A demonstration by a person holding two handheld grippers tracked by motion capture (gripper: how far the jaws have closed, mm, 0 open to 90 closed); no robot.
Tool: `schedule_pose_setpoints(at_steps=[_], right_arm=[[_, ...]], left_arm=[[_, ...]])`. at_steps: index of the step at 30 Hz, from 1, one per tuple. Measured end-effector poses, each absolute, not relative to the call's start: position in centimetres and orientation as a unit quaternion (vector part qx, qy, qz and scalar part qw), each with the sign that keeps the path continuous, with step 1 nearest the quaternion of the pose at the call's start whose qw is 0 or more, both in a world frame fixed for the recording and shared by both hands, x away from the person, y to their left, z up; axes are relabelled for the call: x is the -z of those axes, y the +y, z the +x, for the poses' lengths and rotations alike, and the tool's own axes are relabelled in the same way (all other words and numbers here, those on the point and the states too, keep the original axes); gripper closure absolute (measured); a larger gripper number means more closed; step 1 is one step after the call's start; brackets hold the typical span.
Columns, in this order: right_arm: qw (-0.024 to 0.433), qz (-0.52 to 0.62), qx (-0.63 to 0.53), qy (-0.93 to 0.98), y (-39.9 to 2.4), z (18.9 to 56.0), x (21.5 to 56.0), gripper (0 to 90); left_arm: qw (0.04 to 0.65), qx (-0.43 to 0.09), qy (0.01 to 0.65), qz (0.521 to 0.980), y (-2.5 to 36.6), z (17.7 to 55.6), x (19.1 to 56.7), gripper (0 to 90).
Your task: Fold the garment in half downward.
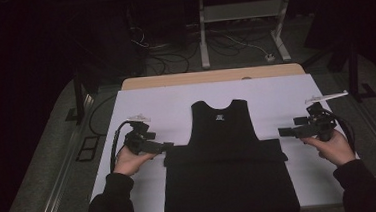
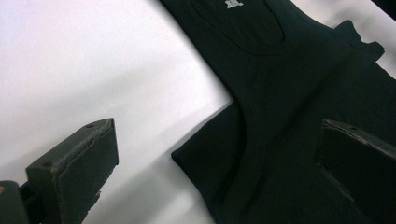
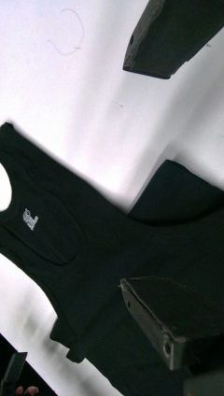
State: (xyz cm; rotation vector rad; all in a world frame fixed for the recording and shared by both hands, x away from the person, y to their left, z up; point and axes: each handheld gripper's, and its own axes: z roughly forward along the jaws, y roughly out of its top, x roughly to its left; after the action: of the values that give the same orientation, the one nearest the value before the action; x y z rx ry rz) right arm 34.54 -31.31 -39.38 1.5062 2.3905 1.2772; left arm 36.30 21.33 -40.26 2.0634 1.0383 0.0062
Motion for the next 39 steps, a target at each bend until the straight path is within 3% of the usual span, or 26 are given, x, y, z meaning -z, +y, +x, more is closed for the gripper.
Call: schedule_pose_setpoints(at_steps=[17, 39], right_arm=[[0.035, 0.475, -0.410, 0.778, -30.9, 36.3, 37.1, 0.0], [0.042, 0.454, -0.403, 0.794, -28.7, 38.8, 36.0, 0.0]], left_arm=[[0.401, -0.010, 0.391, 0.828, 20.3, 38.1, 37.5, 0.0], [0.392, -0.006, 0.378, 0.839, 18.7, 40.7, 37.4, 0.0]])
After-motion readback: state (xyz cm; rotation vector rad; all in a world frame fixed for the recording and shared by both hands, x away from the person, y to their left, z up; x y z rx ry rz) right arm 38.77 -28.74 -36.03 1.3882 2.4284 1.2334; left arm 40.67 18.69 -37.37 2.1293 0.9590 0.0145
